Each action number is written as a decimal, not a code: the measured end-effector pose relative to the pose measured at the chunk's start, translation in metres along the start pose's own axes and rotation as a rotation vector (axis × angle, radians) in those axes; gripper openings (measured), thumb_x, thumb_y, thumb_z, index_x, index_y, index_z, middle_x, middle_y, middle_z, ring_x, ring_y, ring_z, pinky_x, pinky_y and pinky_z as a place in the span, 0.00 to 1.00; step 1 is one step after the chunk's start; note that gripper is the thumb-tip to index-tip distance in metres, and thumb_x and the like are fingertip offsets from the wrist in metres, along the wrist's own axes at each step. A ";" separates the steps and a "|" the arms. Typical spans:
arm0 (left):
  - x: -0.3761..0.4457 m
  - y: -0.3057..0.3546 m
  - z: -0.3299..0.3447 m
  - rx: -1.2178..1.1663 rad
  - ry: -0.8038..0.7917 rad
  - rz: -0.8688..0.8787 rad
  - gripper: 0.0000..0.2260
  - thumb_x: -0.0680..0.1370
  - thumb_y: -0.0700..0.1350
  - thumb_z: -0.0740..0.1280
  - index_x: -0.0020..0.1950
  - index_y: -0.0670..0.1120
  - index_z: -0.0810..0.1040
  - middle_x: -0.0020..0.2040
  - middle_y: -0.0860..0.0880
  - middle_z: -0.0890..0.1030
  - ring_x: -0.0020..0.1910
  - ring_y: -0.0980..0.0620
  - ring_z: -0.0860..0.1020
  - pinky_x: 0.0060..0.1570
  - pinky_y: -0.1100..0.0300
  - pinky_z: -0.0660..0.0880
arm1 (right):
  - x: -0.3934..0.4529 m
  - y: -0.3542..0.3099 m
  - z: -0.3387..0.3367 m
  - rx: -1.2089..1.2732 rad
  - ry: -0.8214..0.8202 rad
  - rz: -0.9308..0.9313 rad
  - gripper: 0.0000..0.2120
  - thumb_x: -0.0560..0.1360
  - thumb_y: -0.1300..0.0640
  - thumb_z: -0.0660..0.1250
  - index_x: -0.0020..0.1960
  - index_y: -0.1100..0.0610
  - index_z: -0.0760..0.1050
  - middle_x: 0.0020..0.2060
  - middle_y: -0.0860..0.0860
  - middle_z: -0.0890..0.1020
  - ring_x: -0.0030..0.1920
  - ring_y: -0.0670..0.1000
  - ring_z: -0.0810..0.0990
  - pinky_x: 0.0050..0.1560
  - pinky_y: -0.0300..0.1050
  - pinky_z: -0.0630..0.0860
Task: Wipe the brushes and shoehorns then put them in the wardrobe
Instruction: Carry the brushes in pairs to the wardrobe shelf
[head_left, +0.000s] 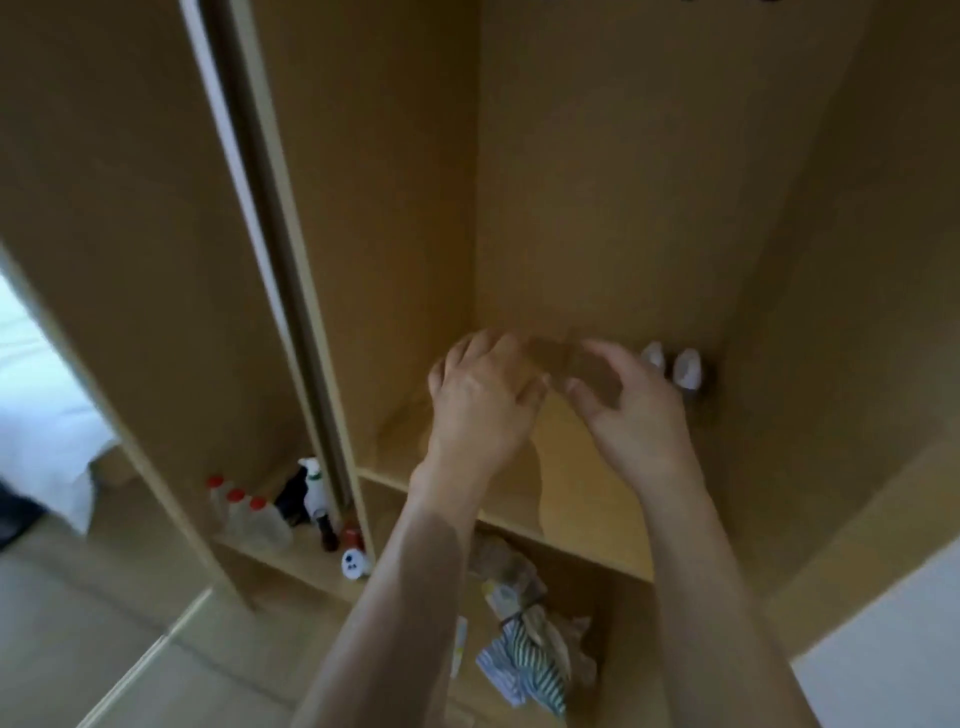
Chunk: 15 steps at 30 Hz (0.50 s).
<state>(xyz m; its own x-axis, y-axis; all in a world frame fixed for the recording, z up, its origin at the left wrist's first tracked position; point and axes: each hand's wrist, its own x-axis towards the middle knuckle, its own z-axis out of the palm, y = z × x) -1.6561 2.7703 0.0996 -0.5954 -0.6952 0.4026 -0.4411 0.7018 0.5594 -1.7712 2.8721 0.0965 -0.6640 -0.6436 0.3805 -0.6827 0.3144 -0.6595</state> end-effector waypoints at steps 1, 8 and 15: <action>-0.015 -0.006 -0.009 0.008 0.019 -0.021 0.23 0.79 0.55 0.64 0.74 0.58 0.66 0.74 0.53 0.67 0.74 0.48 0.61 0.71 0.43 0.57 | -0.009 -0.008 0.005 0.024 -0.028 -0.013 0.20 0.79 0.48 0.66 0.70 0.44 0.71 0.68 0.45 0.75 0.69 0.48 0.71 0.63 0.42 0.66; -0.098 -0.066 -0.084 0.081 0.157 -0.213 0.21 0.79 0.55 0.64 0.72 0.58 0.67 0.73 0.55 0.68 0.74 0.48 0.62 0.72 0.43 0.58 | -0.062 -0.086 0.055 0.143 -0.234 -0.107 0.22 0.79 0.47 0.67 0.71 0.39 0.68 0.71 0.41 0.71 0.71 0.46 0.68 0.59 0.43 0.66; -0.169 -0.138 -0.179 0.182 0.318 -0.416 0.21 0.79 0.57 0.64 0.72 0.59 0.67 0.72 0.55 0.69 0.71 0.49 0.65 0.71 0.44 0.63 | -0.112 -0.188 0.125 0.222 -0.377 -0.241 0.20 0.79 0.46 0.66 0.70 0.41 0.70 0.71 0.43 0.71 0.70 0.47 0.70 0.58 0.44 0.70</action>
<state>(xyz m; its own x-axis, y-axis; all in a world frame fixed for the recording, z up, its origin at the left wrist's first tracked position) -1.3742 2.7630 0.0839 -0.1266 -0.9123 0.3896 -0.7216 0.3542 0.5948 -1.5301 2.7980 0.0966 -0.3109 -0.8999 0.3057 -0.6951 -0.0041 -0.7189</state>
